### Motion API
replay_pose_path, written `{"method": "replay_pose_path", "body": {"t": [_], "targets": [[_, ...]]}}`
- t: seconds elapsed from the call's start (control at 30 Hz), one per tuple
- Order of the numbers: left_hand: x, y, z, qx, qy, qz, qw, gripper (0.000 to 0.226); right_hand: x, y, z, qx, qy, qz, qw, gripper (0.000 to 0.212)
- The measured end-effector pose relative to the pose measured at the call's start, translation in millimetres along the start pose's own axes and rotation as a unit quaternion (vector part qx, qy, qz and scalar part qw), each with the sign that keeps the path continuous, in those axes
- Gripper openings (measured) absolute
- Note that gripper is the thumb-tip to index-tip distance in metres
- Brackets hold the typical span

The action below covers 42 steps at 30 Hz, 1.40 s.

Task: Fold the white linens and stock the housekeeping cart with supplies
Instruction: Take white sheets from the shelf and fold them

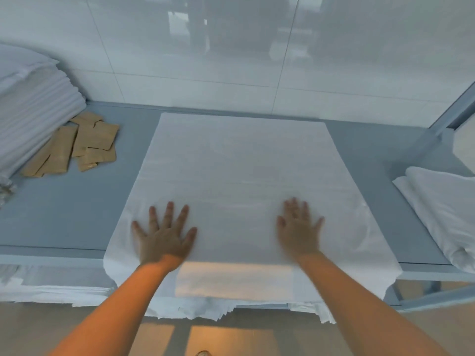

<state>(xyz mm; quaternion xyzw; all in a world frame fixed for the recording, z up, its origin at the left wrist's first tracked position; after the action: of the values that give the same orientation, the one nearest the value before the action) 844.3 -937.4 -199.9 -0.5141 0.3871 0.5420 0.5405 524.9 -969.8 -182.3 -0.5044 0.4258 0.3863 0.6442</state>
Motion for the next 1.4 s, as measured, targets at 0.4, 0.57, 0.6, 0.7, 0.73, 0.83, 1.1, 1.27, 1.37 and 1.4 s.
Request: {"method": "replay_pose_path", "body": {"t": [0.4,0.57,0.6,0.7,0.73,0.83,1.1,1.27,1.37,1.4], "targets": [[-3.5,-3.7,2.4,-0.012,-0.004,-0.007,1.000,0.064,28.2,-67.3,-10.7,-0.103,-0.003,0.024,0.994,0.062],[-1.8,-2.9,1.6,-0.009,-0.020,-0.006,1.000,0.069,-18.3,84.2,0.1,0.072,0.011,0.012,0.997,0.067],[-2.1,-2.1,1.0,-0.008,-0.025,-0.002,1.000,0.069,-23.5,100.3,6.1,0.095,0.009,0.006,0.995,0.066],[-2.8,0.7,5.2,-0.016,-0.059,0.001,0.998,0.069,-29.6,120.5,24.7,0.152,-0.015,-0.008,0.988,0.064],[-2.8,0.1,8.2,-0.026,-0.067,0.002,0.997,0.070,-29.8,120.8,28.5,0.170,-0.025,-0.011,0.985,0.063],[-5.8,-4.2,13.1,-0.053,-0.068,0.002,0.996,0.075,-25.7,97.6,28.1,0.160,-0.038,0.003,0.986,0.065],[-4.0,-10.3,-2.6,-0.054,-0.046,-0.001,0.997,0.078,7.0,31.8,9.5,0.028,-0.029,0.052,0.998,0.070],[-6.3,-8.4,-23.7,-0.054,-0.033,-0.006,0.998,0.076,6.8,27.0,-9.2,0.021,-0.008,0.051,0.998,0.070],[-10.2,-6.1,-37.0,-0.054,-0.026,-0.010,0.998,0.075,5.2,24.9,-23.6,0.018,-0.008,0.050,0.999,0.069],[-11.3,-5.2,-41.6,-0.054,-0.025,-0.011,0.998,0.075,5.0,24.4,-29.1,0.019,-0.010,0.049,0.999,0.069]]}}
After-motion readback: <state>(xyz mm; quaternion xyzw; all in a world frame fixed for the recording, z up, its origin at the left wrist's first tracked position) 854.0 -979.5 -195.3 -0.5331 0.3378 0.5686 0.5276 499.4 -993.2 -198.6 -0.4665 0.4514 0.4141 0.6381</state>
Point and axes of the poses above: each hand's wrist, its own z-axis away from the middle knuckle, its own x-axis out of the palm, y = z × x, the point moved 5 cm from there along -z, towards the middle knuckle, and after that the axes turned 12 degrees about -z, right-handed, at the moved point
